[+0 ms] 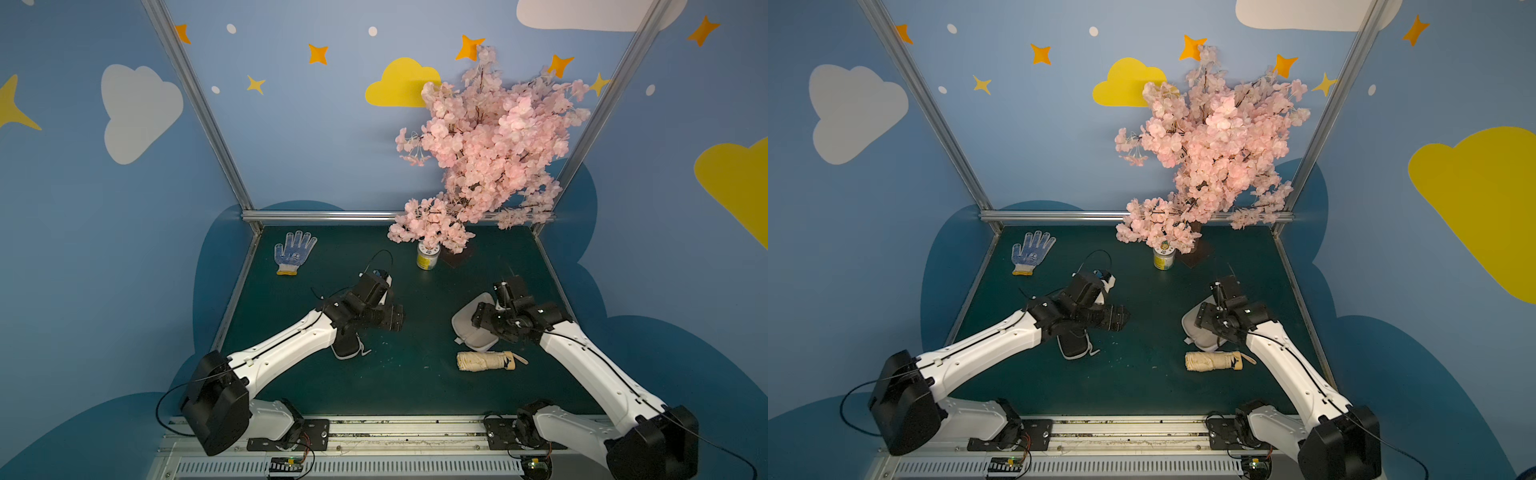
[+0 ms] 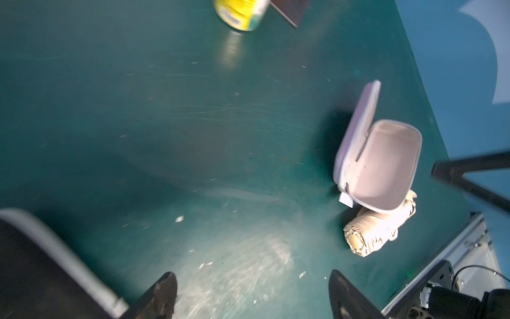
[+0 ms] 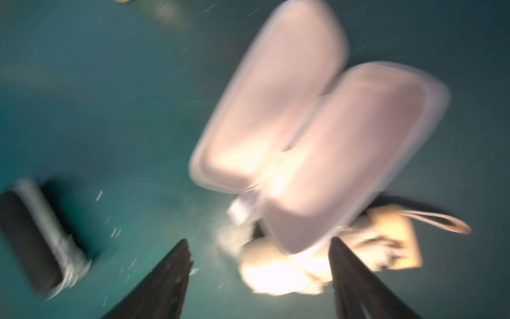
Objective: Put umbrellas into zippered umbrella sleeves
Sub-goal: Pick up the umbrella sleeve at the center of the board.
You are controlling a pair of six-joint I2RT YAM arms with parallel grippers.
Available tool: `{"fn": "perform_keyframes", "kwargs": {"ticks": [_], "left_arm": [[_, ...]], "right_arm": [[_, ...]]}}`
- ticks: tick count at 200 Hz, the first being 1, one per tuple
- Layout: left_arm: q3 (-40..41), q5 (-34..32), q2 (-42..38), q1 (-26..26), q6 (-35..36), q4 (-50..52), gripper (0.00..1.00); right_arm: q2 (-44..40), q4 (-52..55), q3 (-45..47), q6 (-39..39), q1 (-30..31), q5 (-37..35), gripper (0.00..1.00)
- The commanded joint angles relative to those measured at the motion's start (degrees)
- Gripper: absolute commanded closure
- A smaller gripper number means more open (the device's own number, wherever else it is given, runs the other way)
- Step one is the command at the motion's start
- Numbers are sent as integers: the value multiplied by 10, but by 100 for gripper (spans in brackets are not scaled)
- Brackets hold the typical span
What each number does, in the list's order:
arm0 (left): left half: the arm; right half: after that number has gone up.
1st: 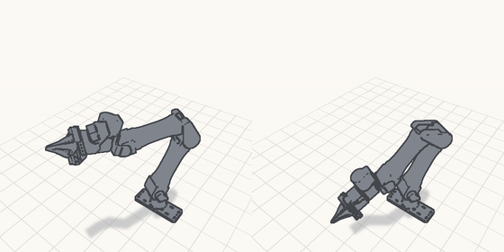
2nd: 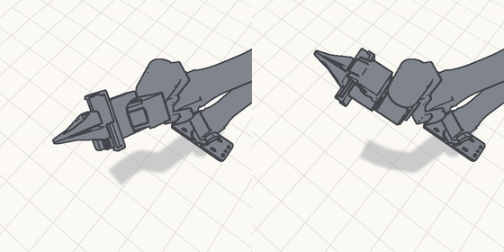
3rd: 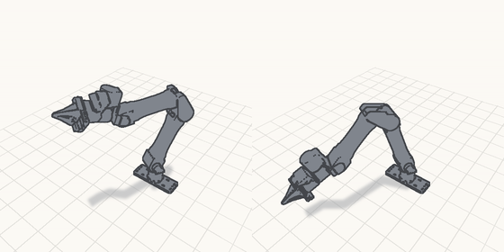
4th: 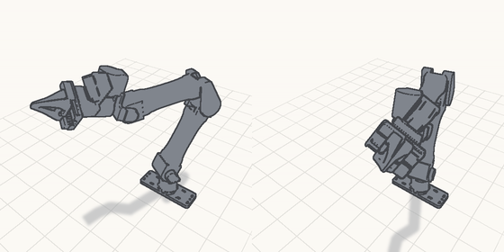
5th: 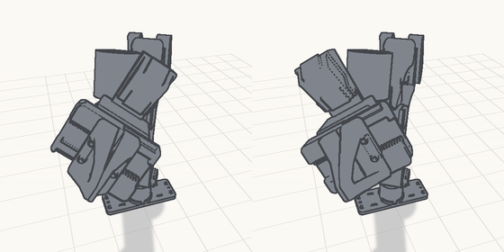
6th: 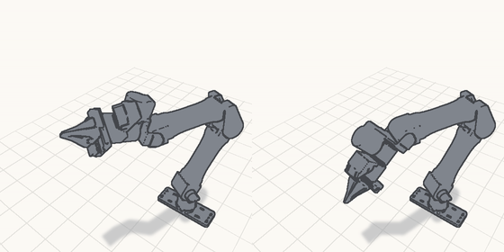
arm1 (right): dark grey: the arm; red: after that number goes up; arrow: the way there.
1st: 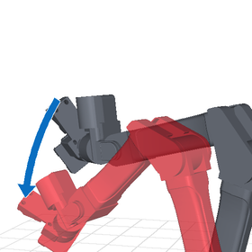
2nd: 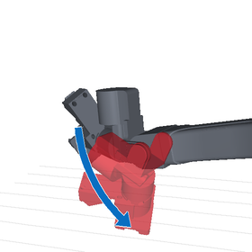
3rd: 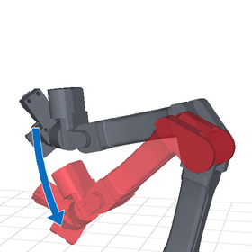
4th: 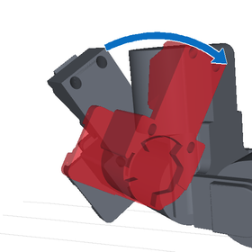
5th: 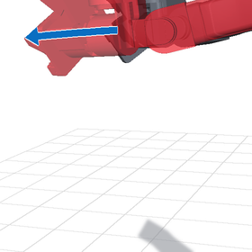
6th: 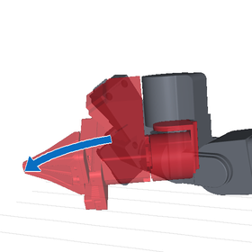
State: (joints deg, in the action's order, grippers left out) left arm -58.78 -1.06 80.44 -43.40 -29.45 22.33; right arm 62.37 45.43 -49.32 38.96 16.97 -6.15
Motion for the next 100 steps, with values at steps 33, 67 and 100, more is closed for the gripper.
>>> {"fn": "perform_keyframes", "kwargs": {"ticks": [33,67,100], "left_arm": [[-27,-3,46,-36,9,-64,14],[-24,-10,47,-37,10,-59,15],[-22,-17,40,-35,9,-51,14]], "right_arm": [[17,-87,56,2,-165,110,23],[83,-145,73,22,-174,185,38],[145,-146,73,-20,-181,227,46]]}}
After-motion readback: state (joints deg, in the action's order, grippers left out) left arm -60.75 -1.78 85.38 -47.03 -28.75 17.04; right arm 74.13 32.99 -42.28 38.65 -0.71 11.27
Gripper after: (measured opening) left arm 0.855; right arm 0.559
